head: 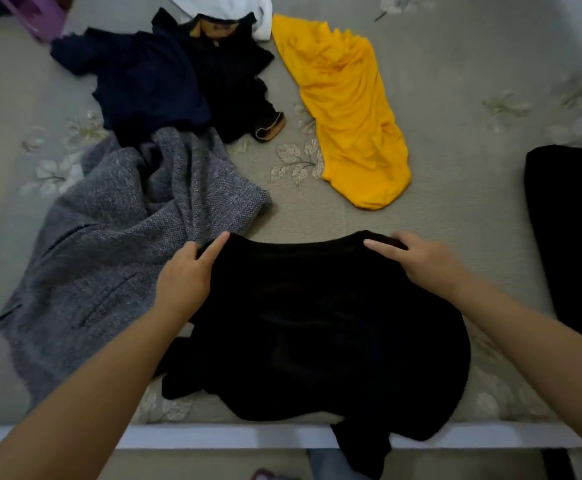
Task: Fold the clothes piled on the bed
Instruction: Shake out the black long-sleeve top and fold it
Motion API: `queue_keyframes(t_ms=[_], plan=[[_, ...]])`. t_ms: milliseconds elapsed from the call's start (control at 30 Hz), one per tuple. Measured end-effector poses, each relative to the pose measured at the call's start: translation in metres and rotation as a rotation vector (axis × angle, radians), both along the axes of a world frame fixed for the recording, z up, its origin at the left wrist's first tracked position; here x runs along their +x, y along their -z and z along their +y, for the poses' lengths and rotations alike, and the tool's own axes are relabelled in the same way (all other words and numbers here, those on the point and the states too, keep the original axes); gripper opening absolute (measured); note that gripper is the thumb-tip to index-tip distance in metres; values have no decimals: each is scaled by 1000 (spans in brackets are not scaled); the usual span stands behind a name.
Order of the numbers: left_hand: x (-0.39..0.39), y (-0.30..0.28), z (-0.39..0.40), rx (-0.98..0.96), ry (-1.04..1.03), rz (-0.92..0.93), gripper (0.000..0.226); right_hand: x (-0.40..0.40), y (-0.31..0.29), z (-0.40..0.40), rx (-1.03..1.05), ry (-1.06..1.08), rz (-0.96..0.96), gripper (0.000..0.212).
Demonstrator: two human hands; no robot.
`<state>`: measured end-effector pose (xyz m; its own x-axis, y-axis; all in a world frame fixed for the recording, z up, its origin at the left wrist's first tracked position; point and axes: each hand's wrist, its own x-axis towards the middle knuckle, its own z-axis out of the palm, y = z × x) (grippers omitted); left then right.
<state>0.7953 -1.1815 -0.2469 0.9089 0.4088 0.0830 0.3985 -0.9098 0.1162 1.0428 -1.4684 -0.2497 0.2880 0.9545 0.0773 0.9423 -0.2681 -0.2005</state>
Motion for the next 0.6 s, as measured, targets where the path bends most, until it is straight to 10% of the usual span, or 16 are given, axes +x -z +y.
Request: queue_keyframes(t_ms=[200,300,433,600], plan=[[18,-7,23,102,213,19,46,30,0,17,-131,-58,-101,76],[17,-19,25,191,288,-23,42,27,-19,12,-77,-69,-185,26],[5,-55,27,290,311,-65,65,10,-58,3,43,-44,-264,81],[-37,-135,17,428,396,-234,66,-43,-148,-37,125,81,-414,72]])
